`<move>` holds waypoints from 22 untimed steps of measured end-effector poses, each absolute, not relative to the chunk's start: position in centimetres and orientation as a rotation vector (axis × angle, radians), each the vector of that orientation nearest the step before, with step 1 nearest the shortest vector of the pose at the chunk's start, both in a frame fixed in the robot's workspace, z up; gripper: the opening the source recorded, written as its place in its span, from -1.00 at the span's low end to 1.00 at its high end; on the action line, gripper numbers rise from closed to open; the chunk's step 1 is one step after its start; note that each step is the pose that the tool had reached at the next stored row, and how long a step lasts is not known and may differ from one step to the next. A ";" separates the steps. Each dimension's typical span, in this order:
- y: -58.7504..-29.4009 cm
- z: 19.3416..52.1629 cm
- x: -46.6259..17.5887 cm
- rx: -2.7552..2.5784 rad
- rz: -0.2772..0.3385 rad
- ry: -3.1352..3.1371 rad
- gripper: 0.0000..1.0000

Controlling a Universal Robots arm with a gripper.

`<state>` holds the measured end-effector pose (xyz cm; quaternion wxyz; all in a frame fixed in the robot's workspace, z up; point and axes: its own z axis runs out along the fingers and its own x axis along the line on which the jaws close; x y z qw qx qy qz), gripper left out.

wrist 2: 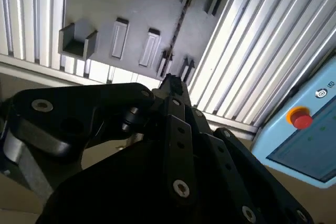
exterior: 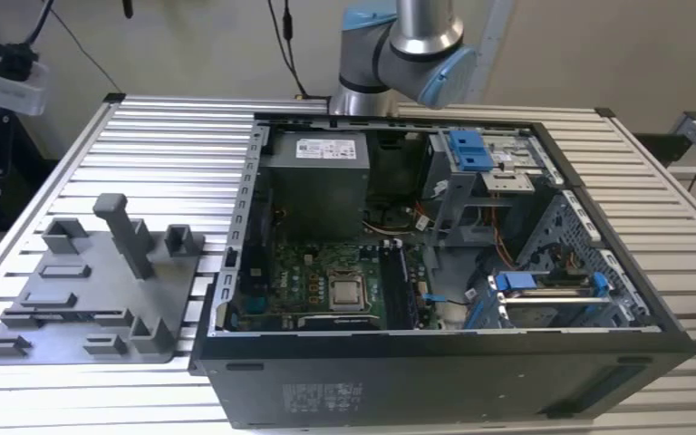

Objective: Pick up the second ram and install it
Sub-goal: 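Pick up the second ram and move it above second insertion slot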

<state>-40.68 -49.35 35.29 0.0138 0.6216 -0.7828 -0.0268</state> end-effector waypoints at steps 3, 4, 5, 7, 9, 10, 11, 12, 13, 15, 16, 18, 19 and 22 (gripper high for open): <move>-49.4 35.2 -40.7 1.974 -0.083 -2.406 -0.79; -49.4 35.2 -40.7 1.987 -0.083 -2.395 -0.79; -49.4 35.2 -40.7 2.000 -0.083 -2.384 -0.79; -49.4 35.1 -40.7 2.023 -0.083 -2.364 -0.79; -49.4 35.1 -40.7 2.044 -0.083 -2.346 -0.79; -49.4 35.1 -40.7 2.055 -0.084 -2.337 -0.79; -49.4 35.1 -40.7 2.063 -0.084 -2.330 -0.79; -49.4 35.1 -40.7 2.064 -0.084 -2.329 -0.79; -49.4 35.1 -40.7 2.064 -0.084 -2.329 -0.79; -49.4 35.0 -40.7 2.064 -0.084 -2.329 -0.79; -49.4 34.9 -40.7 2.065 -0.084 -2.329 -0.79; -49.4 34.7 -40.7 2.066 -0.088 -2.331 -0.79; -49.4 34.5 -40.7 2.068 -0.092 -2.332 -0.79; -49.4 34.2 -40.7 2.071 -0.102 -2.336 -0.79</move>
